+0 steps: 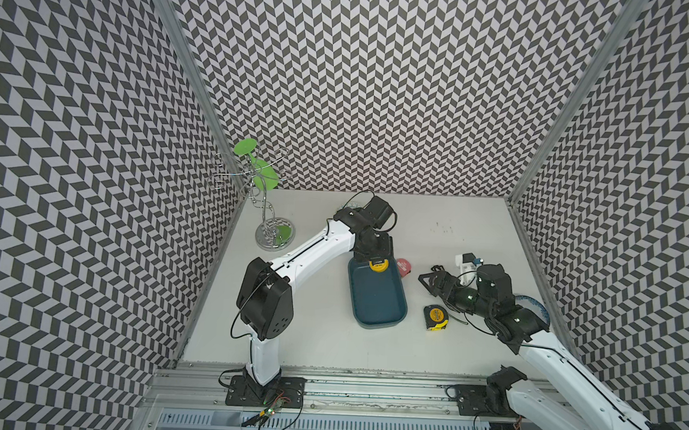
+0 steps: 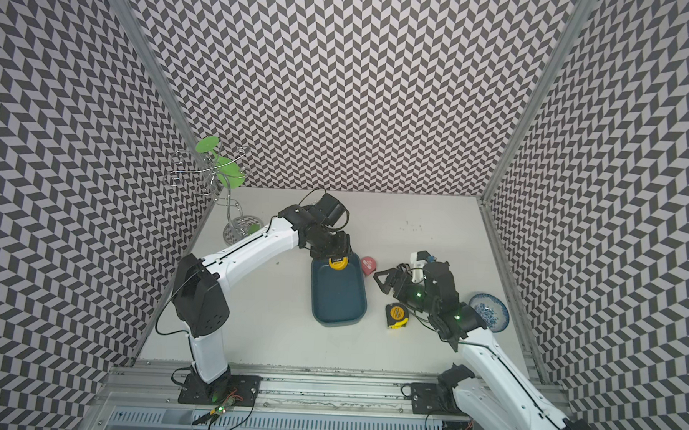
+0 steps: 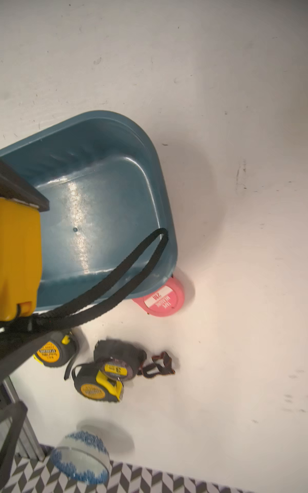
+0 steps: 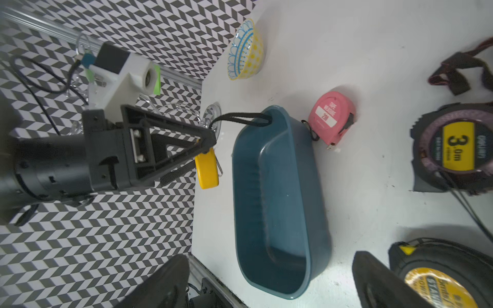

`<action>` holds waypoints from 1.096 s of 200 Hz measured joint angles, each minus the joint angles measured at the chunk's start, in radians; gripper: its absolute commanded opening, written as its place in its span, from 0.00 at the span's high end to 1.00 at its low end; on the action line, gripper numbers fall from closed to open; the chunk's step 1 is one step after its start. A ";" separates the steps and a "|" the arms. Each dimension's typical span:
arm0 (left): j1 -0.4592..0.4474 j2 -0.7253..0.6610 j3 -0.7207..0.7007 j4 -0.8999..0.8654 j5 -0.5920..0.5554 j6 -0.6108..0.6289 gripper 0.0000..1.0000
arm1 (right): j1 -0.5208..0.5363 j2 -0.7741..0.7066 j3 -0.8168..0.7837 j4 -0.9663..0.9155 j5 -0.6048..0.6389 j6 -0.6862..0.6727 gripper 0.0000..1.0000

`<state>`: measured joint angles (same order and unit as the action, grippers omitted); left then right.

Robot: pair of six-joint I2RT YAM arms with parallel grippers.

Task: Take the tape measure out of the storage box
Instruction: Place the tape measure at the center of the board.

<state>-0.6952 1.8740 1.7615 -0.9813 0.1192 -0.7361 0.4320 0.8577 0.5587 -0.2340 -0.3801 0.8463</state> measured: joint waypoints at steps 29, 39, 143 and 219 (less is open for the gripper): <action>-0.001 -0.037 0.016 0.017 0.022 -0.052 1.00 | 0.075 0.030 0.000 0.102 0.037 0.011 0.01; -0.001 -0.051 0.016 0.024 0.032 -0.074 1.00 | 0.096 0.050 0.002 0.135 0.052 0.011 0.00; -0.005 -0.147 -0.072 0.142 0.115 -0.227 1.00 | 0.235 0.257 0.120 0.393 0.196 -0.020 0.12; -0.006 -0.163 -0.120 0.198 0.145 -0.270 1.00 | 0.248 0.334 0.147 0.452 0.227 -0.025 0.43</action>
<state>-0.7010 1.7107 1.6417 -0.7837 0.2642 -1.0065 0.6796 1.1915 0.7059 0.2184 -0.1532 0.8215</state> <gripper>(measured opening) 0.679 0.616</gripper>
